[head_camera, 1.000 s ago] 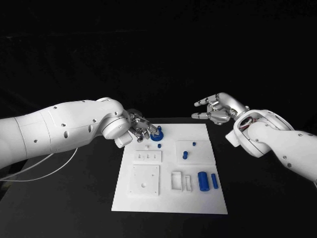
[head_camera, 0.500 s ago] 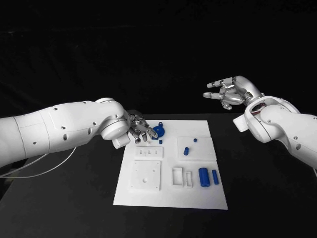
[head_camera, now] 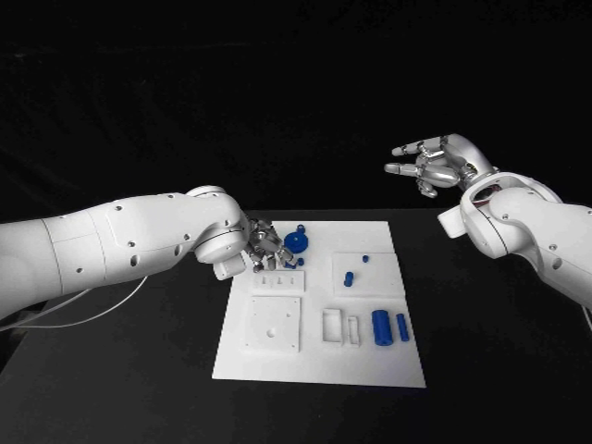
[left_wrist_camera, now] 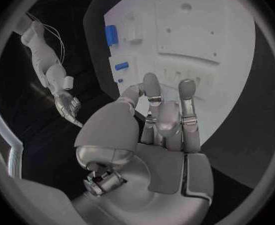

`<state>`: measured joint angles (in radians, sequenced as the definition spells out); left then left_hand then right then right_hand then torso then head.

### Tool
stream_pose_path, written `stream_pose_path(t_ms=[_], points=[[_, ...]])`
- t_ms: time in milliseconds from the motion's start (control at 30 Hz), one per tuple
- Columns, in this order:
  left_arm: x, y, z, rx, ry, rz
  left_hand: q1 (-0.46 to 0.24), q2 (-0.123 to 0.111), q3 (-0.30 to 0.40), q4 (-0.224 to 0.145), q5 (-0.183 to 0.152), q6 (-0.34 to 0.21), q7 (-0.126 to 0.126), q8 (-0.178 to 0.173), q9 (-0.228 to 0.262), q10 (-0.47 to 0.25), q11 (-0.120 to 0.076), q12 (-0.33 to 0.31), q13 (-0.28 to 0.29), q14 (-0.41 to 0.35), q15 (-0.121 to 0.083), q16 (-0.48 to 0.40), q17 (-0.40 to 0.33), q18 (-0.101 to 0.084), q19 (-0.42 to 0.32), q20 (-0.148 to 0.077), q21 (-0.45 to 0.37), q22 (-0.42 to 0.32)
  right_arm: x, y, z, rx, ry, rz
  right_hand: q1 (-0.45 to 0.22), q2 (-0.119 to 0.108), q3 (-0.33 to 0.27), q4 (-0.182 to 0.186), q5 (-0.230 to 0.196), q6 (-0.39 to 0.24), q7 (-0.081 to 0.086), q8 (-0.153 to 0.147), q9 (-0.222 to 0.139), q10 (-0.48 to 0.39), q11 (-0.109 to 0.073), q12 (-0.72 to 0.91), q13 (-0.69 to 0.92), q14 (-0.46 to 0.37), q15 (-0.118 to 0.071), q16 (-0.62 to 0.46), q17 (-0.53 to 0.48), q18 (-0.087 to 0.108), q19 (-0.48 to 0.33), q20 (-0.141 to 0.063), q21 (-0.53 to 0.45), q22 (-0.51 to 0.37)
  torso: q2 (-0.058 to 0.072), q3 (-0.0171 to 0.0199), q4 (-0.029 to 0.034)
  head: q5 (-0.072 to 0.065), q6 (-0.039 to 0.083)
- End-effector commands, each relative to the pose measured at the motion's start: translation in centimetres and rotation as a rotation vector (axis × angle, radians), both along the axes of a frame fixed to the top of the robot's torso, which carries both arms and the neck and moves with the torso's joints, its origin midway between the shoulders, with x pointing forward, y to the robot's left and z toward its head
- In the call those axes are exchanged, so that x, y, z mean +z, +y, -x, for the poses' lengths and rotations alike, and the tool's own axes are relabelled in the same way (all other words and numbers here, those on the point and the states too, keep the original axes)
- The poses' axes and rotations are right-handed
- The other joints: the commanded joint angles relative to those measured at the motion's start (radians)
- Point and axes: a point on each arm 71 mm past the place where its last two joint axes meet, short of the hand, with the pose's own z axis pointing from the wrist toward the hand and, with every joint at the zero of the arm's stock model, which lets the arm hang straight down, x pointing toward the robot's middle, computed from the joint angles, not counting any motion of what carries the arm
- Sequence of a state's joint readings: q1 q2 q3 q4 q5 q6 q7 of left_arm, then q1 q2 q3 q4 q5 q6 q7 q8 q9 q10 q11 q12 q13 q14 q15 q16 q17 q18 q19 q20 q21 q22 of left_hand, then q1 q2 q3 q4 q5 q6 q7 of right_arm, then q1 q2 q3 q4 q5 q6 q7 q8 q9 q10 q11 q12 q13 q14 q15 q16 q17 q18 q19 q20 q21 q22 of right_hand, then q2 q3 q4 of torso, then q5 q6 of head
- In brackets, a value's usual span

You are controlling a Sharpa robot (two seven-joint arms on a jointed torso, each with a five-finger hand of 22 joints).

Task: Assemble the parts on the task board

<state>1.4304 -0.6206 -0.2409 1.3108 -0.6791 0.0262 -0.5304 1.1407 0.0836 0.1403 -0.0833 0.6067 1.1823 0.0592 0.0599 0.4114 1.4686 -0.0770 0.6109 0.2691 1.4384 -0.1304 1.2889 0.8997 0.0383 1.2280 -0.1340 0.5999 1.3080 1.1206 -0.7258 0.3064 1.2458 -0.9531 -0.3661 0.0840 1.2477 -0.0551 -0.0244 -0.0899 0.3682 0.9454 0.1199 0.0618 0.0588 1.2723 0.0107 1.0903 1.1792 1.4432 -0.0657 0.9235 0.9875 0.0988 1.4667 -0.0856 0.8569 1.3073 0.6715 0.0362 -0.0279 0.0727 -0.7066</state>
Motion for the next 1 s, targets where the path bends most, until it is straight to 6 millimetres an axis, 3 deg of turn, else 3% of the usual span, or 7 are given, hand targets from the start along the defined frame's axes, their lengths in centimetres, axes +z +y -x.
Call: stream_pose_path(t_ms=[33,200,233,267,400,667,1000], points=[[-0.4,-0.1,0.1,-0.039,0.022,-0.048,-0.004,0.009,0.007,-0.002,0.003,0.179,-0.110,0.006,0.645,0.047,-0.012,0.005,-0.002,0.008,0.001,0.008,0.003,-0.004,0.005,0.001,-0.005,0.015,0.1,0.1,0.0,0.018,0.003,-0.005,-0.003,0.010,-0.001,-0.007,0.005,0.005,-0.001,-0.002,0.001,-0.009,0.000,-0.006,-0.001,-0.002,0.001,-0.007,-0.001,0.007,0.059,0.002,-0.003,0.069,0.000,0.0003,-0.0012,0.000,-0.004],[-0.7,0.0,0.2,-0.046,0.037,-0.063,-0.025,0.015,0.033,-0.016,-0.010,0.185,-0.111,0.006,0.655,0.047,-0.013,0.018,-0.008,0.008,0.002,0.020,0.011,-0.004,0.007,0.002,-0.004,0.016,0.0,0.1,-0.1,0.015,0.006,-0.003,-0.001,0.010,0.002,-0.013,0.008,0.007,-0.001,-0.002,0.002,-0.009,-0.001,-0.006,-0.002,-0.001,0.001,-0.009,-0.002,0.007,0.059,0.002,-0.005,0.069,-0.001,0.0010,0.0005,-0.001,-0.008],[-0.8,0.0,0.1,-0.048,0.040,-0.066,-0.018,0.019,0.064,-0.025,-0.108,0.181,-0.111,0.005,0.653,0.047,-0.013,0.018,-0.010,0.007,0.001,0.020,0.010,-0.004,0.007,0.001,-0.004,0.016,0.0,0.1,-0.1,0.015,0.007,-0.003,-0.001,0.010,0.002,-0.013,0.008,0.007,-0.001,-0.002,0.002,-0.009,-0.001,-0.006,-0.002,-0.001,0.001,-0.009,-0.002,0.007,0.059,0.002,-0.005,0.069,-0.001,0.0009,0.0012,-0.001,-0.009],[-0.8,0.1,0.1,-0.048,0.041,-0.068,-0.072,-0.009,0.162,-0.036,-0.114,0.185,-0.112,0.007,0.655,0.047,-0.013,0.022,-0.010,0.008,0.003,0.024,0.013,-0.003,0.007,0.004,-0.002,0.017,0.0,0.1,-0.1,0.015,0.008,-0.003,-0.001,0.009,0.003,-0.015,0.011,0.009,-0.001,-0.002,0.002,-0.009,-0.001,-0.007,-0.003,-0.001,0.001,-0.010,-0.002,0.006,0.059,0.001,-0.005,0.069,-0.001,0.0011,0.0015,-0.001,-0.009],[-0.9,0.2,0.0,-0.049,0.044,-0.078,-0.094,-0.019,0.202,-0.037,-0.103,0.190,-0.112,0.006,0.672,0.047,-0.013,0.027,-0.013,0.008,0.002,0.029,0.016,-0.002,0.007,0.003,0.000,0.017,0.0,0.1,-0.1,0.015,0.010,-0.002,-0.001,0.010,0.006,-0.019,0.019,0.013,-0.001,-0.002,0.002,-0.009,-0.001,-0.007,-0.003,-0.001,0.001,-0.011,-0.002,0.006,0.059,0.001,-0.007,0.068,0.000,0.0014,0.0016,0.000,-0.011],[-1.2,0.4,-0.1,-0.053,0.052,-0.094,-0.103,-0.019,0.205,-0.034,-0.103,0.196,-0.114,0.007,0.679,0.047,-0.013,0.032,-0.015,0.009,0.003,0.034,0.021,-0.001,0.008,0.005,0.002,0.017,0.0,0.1,-0.1,0.015,0.012,-0.001,-0.006,0.010,0.010,-0.024,0.031,0.020,-0.002,-0.001,0.002,-0.009,-0.002,-0.008,-0.004,-0.001,0.000,-0.014,-0.003,0.006,0.059,0.001,-0.009,0.068,0.000,0.0006,0.0008,0.004,-0.021],[-1.6,0.6,-0.1,-0.057,0.057,-0.109,-0.103,-0.016,0.204,-0.032,-0.104,0.202,-0.115,0.006,0.690,0.048,-0.013,0.040,-0.028,0.010,0.005,0.040,0.026,0.006,0.009,0.012,0.004,0.017,-0.1,0.1,-0.2,0.014,0.015,-0.001,-0.010,0.011,0.011,-0.025,0.034,0.021,-0.002,-0.001,0.002,-0.009,-0.002,-0.008,-0.004,-0.001,0.000,-0.015,-0.003,0.006,0.059,0.000,-0.009,0.067,0.000,0.0007,0.0009,0.001,-0.024]])
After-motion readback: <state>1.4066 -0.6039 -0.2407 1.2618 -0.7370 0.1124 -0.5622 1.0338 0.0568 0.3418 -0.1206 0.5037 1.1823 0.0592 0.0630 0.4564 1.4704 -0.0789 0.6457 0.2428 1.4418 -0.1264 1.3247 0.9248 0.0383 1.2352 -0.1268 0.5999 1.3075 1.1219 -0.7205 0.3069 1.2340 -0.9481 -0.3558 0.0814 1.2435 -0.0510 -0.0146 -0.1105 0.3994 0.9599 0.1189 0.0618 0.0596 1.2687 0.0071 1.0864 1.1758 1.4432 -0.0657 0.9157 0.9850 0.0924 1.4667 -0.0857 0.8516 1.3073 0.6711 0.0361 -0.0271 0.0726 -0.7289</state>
